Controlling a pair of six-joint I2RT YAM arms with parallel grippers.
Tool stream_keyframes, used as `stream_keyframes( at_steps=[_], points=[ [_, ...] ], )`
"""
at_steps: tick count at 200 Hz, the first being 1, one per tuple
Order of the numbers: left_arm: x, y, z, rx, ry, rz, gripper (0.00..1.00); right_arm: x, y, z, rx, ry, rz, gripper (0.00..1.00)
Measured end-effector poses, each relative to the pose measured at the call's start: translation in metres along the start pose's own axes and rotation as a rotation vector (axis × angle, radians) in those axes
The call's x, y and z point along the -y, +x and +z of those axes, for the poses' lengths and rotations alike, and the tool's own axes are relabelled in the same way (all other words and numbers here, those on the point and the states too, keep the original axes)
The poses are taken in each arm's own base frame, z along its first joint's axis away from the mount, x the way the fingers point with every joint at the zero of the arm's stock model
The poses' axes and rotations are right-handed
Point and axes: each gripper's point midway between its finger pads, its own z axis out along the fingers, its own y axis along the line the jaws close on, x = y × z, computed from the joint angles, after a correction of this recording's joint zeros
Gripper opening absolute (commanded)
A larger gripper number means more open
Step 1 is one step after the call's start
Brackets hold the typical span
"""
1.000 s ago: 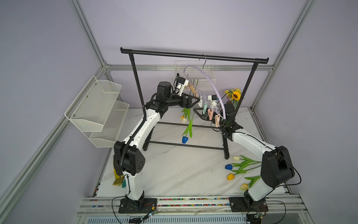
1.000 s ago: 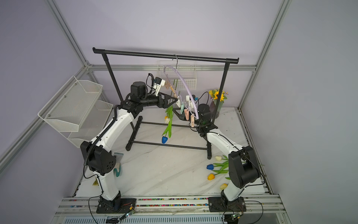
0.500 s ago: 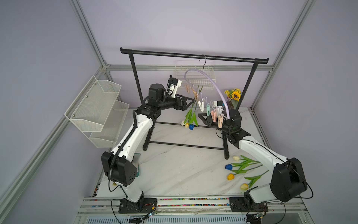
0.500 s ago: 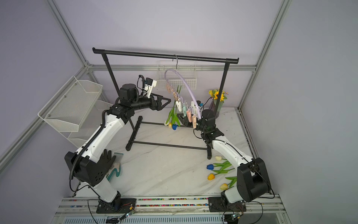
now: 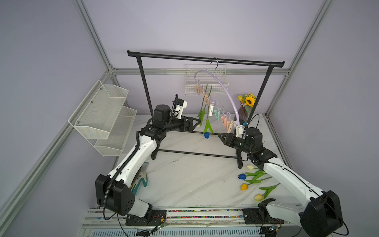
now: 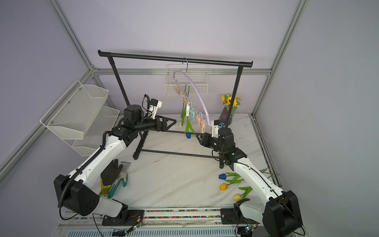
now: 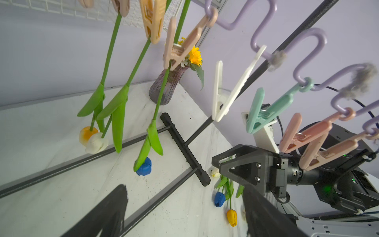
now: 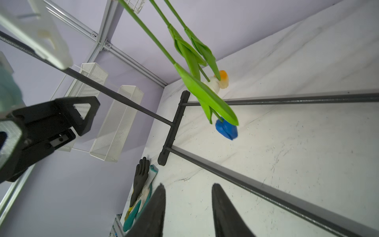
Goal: Dry the flowers on a clothes hanger
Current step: Clamp the flower onto the hanger, then pick up the flower at the center of the board.
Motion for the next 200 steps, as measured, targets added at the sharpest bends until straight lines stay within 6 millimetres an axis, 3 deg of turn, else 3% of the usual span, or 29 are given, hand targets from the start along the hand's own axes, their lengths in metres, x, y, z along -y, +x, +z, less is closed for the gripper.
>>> stream_keyframes(
  at_steps=[47,98,148,200],
  points=[
    [-0.016,0.066,0.0,-0.102,-0.041,-0.126,0.83,0.049,0.031,-0.039,0.015,0.218,0.124,0.53],
    [-0.008,0.13,0.016,-0.237,-0.049,-0.163,0.8,0.113,0.053,-0.079,0.082,0.538,0.251,0.57],
    [0.005,0.171,0.026,-0.331,-0.038,-0.153,0.79,0.189,0.064,-0.125,0.208,0.93,0.398,0.54],
    [0.009,0.208,0.033,-0.425,-0.032,-0.161,0.77,0.252,0.06,-0.198,0.398,1.281,0.576,0.52]
  ],
)
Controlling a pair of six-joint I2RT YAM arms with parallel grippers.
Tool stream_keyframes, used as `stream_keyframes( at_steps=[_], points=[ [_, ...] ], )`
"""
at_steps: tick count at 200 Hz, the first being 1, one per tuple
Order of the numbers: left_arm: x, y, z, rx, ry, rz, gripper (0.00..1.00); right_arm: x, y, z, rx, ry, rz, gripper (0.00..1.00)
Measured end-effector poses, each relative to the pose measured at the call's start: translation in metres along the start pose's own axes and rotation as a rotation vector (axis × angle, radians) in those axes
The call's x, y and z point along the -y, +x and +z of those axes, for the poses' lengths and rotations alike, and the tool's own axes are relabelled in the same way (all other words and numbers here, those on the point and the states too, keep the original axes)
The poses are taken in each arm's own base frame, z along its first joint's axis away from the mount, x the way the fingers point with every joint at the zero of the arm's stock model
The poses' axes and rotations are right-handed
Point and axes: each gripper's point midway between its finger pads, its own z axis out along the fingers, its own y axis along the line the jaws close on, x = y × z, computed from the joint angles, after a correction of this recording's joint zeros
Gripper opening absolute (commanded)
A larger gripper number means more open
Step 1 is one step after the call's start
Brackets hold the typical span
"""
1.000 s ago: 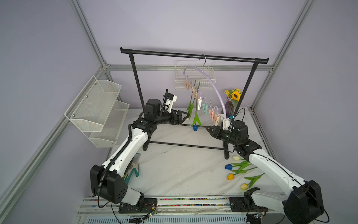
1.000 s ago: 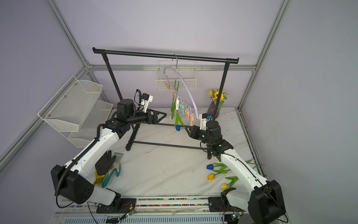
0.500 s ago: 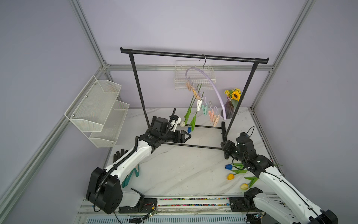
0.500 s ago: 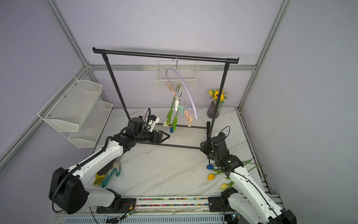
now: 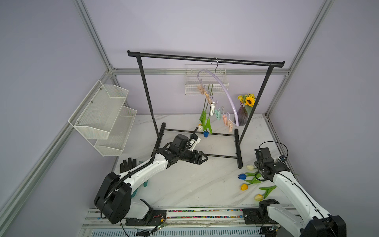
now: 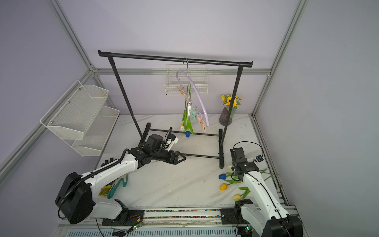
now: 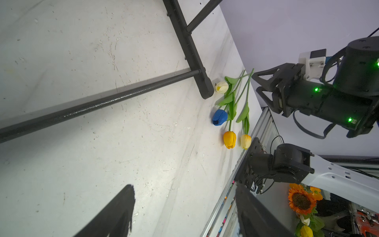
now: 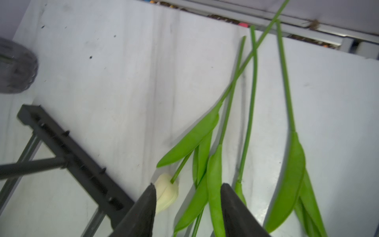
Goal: Dry the flowers on a clothes hanger
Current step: Pick up the flower at the center of the board.
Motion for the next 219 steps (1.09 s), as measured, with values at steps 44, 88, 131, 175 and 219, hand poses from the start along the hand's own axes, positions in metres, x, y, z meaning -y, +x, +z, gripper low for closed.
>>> stream_keyframes(
  at_steps=[44,88,131,175,219],
  points=[
    [0.0,0.017,0.018,-0.067,-0.001,-0.002,0.75,0.047,-0.031,0.021,0.053,0.19,0.166,0.45],
    [0.003,0.024,0.032,-0.122,-0.003,-0.004,0.73,0.072,-0.017,0.043,-0.019,0.268,0.227,0.4],
    [0.012,0.021,0.038,-0.13,0.009,0.011,0.72,0.077,0.002,0.061,-0.104,0.289,0.238,0.32],
    [0.015,0.026,0.038,-0.144,0.009,0.014,0.71,0.071,0.003,0.071,-0.13,0.263,0.238,0.33],
    [0.015,0.026,0.038,-0.146,0.007,0.012,0.7,0.058,0.001,0.071,-0.139,0.198,0.217,0.37]
  ],
)
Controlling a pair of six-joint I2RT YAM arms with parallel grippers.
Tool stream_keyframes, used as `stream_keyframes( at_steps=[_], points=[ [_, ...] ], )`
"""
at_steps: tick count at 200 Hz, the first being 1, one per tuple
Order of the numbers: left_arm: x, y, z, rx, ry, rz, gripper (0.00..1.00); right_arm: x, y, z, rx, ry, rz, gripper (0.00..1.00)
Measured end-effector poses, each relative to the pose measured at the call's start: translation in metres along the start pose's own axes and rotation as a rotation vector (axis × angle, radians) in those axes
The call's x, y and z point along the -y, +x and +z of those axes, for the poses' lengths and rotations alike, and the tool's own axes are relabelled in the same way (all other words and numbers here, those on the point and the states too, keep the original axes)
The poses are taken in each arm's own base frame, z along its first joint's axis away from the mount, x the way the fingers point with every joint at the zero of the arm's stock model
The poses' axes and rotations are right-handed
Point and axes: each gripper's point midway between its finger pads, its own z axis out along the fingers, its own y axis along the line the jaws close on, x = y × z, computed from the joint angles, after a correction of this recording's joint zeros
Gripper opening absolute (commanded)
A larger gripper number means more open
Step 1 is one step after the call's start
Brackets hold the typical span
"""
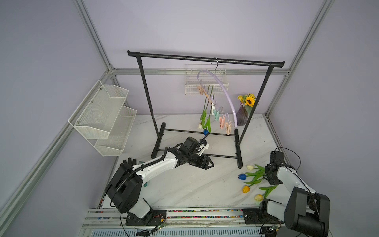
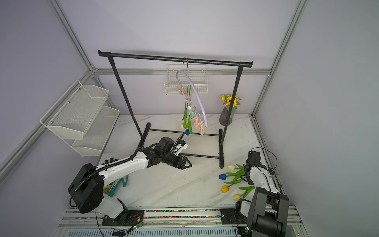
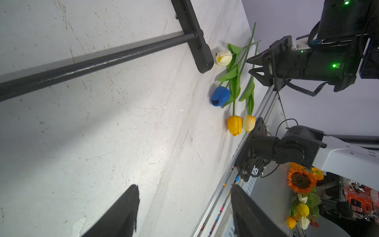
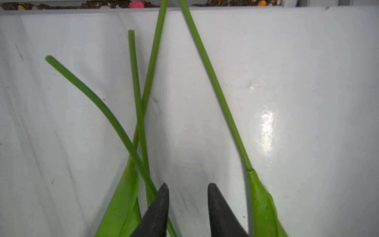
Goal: Dry the flowers on a clothes hanger
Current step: Pick up the flower at the center of the board.
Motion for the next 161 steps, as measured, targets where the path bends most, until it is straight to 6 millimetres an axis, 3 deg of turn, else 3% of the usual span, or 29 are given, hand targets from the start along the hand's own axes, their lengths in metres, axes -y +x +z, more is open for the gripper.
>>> stream_keyframes(
  at_steps=[44,86,136,161],
  points=[
    [-0.001,-0.001,0.003,-0.006,-0.004,-0.005,0.7,-0.009,-0.002,-0.006,0.003,-0.054,-0.006,0.4],
    [0.0,-0.001,0.005,-0.009,-0.005,-0.009,0.69,-0.009,0.001,0.001,-0.01,-0.036,-0.026,0.39],
    [0.0,0.003,0.01,-0.023,-0.008,-0.01,0.68,-0.009,0.004,0.01,-0.023,-0.012,-0.048,0.23],
    [0.001,0.003,0.01,-0.024,-0.008,-0.013,0.68,-0.01,0.004,0.011,-0.024,-0.013,-0.05,0.22]
  ],
)
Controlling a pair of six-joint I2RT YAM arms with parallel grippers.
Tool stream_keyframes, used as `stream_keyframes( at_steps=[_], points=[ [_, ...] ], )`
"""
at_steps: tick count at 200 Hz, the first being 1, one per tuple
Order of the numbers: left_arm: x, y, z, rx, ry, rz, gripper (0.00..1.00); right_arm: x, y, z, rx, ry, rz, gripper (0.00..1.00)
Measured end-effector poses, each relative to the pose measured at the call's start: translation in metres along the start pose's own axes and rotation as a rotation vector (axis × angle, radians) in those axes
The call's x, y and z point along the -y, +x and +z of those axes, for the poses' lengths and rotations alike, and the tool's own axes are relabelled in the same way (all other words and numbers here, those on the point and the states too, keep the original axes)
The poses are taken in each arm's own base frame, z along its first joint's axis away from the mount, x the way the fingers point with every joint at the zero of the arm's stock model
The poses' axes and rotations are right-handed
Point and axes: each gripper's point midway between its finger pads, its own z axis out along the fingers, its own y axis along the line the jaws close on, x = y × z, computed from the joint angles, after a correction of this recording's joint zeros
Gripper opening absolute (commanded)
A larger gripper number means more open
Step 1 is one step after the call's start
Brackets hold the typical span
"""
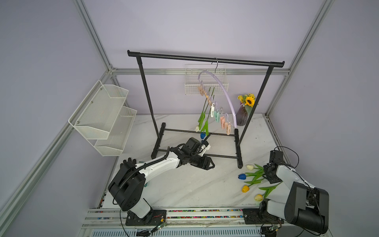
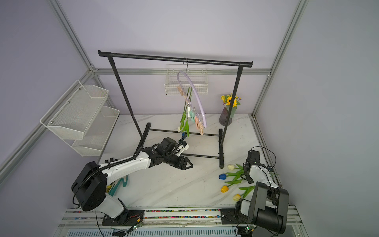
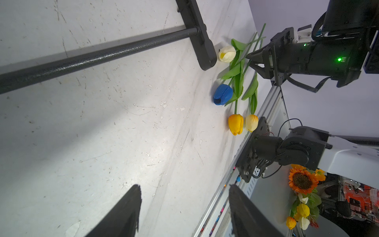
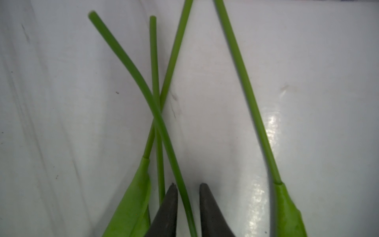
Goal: Dry the flowers on a clothes hanger
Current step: Pick up the flower at the center of the board.
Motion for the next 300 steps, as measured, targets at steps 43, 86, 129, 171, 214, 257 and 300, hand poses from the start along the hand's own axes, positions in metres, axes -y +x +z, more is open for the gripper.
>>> stream_keyframes(
  at_steps=[43,86,129,171,214,257,300],
  points=[
    [0.0,0.0,0.0,-0.001,0.0,0.0,0.68,0.0,-0.002,0.0,0.005,-0.003,0.006,0.18],
    [0.0,0.0,0.0,-0.001,0.001,0.0,0.68,0.0,-0.003,0.003,0.004,0.002,0.005,0.02],
    [0.006,-0.006,-0.004,0.005,0.001,0.004,0.68,-0.008,-0.004,-0.004,-0.004,-0.049,-0.027,0.0],
    [0.026,-0.034,-0.021,0.072,0.019,0.04,0.67,-0.054,-0.036,-0.062,0.077,-0.262,-0.084,0.0],
    [0.036,-0.069,-0.066,0.2,0.029,0.055,0.67,-0.115,-0.05,-0.16,0.116,-0.689,-0.199,0.0],
    [0.035,-0.11,-0.142,0.422,0.022,0.069,0.67,-0.167,-0.03,-0.245,0.036,-1.137,-0.348,0.0],
    [0.031,-0.141,-0.198,0.595,0.005,0.088,0.67,-0.185,-0.017,-0.317,0.054,-1.444,-0.498,0.0]
  ],
)
